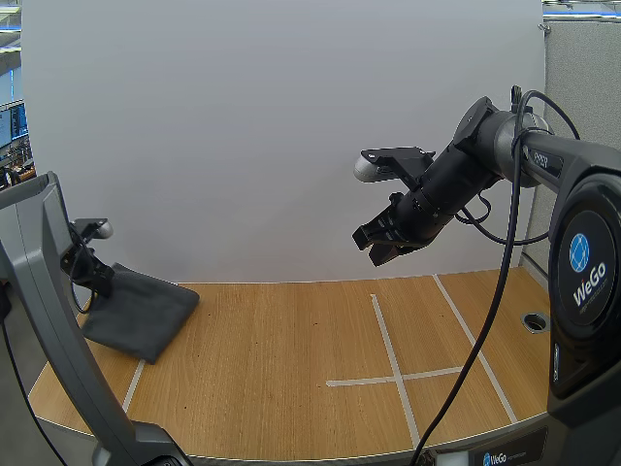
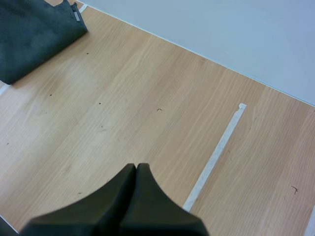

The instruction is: Fold the towel

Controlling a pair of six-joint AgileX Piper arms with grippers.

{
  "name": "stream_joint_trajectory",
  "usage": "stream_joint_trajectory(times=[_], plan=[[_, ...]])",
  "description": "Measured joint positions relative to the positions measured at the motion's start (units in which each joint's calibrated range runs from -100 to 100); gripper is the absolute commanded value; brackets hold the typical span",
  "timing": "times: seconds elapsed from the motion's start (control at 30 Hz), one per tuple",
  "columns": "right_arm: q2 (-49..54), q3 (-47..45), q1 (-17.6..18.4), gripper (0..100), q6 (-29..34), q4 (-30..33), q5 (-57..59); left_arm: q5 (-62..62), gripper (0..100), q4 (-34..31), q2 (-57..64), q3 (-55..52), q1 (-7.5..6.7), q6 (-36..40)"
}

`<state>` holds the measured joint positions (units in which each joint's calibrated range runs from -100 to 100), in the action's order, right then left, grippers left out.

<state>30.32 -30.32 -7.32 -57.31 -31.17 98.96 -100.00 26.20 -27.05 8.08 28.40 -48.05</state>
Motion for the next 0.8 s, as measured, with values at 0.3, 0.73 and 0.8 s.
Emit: stream_joint_trajectory(times=[0.3,0.73,0.8], plan=[[0.0,0.0,0.0,0,0.91,0.0,0.0,0.16,0,-1.44,-5.39,9.03,1.56,0.0],[0.0,0.0,0.0,0,1.99,0.0,0.0,0.0,0,0.77,-13.75,16.68,3.58,0.62],[0.0,0.0,0.0,0,1.99,0.0,0.0,0.0,0,0.86,-14.04,16.86,3.73,0.62]])
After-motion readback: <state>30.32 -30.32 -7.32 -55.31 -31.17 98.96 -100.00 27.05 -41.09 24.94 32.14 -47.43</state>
